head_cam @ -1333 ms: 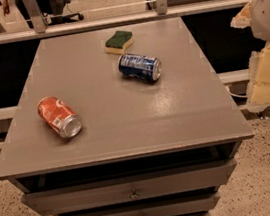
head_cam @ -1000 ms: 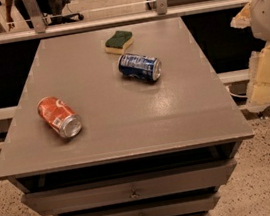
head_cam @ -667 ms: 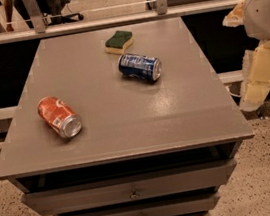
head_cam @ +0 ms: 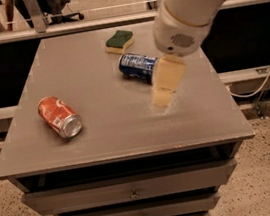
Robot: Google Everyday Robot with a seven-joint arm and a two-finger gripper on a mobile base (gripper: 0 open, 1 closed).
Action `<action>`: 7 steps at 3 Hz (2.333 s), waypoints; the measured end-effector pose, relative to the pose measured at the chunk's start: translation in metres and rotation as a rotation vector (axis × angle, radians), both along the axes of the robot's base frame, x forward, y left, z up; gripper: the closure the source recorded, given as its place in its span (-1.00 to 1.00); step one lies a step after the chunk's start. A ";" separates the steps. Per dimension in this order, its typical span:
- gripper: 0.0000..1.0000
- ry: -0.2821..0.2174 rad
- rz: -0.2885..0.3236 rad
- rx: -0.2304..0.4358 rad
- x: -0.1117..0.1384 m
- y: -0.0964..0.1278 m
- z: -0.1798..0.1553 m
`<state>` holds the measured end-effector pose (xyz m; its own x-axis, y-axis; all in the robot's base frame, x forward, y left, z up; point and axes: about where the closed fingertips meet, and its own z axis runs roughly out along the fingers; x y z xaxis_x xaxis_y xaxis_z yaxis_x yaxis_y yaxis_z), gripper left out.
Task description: Place coke can upright
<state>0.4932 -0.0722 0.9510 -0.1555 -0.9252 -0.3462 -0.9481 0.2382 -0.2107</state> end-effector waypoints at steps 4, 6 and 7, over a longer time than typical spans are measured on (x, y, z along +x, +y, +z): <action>-1.00 0.039 -0.122 0.100 0.047 0.115 -0.031; -1.00 0.154 -0.276 0.164 0.077 0.171 -0.063; -1.00 0.210 -0.300 0.222 0.077 0.189 -0.063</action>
Offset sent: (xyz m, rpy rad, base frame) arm 0.0182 0.0650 -0.0185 0.0845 0.0459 -0.0155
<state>0.5707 0.1171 0.8878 -0.4949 -0.7349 -0.4637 -0.8465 0.5281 0.0666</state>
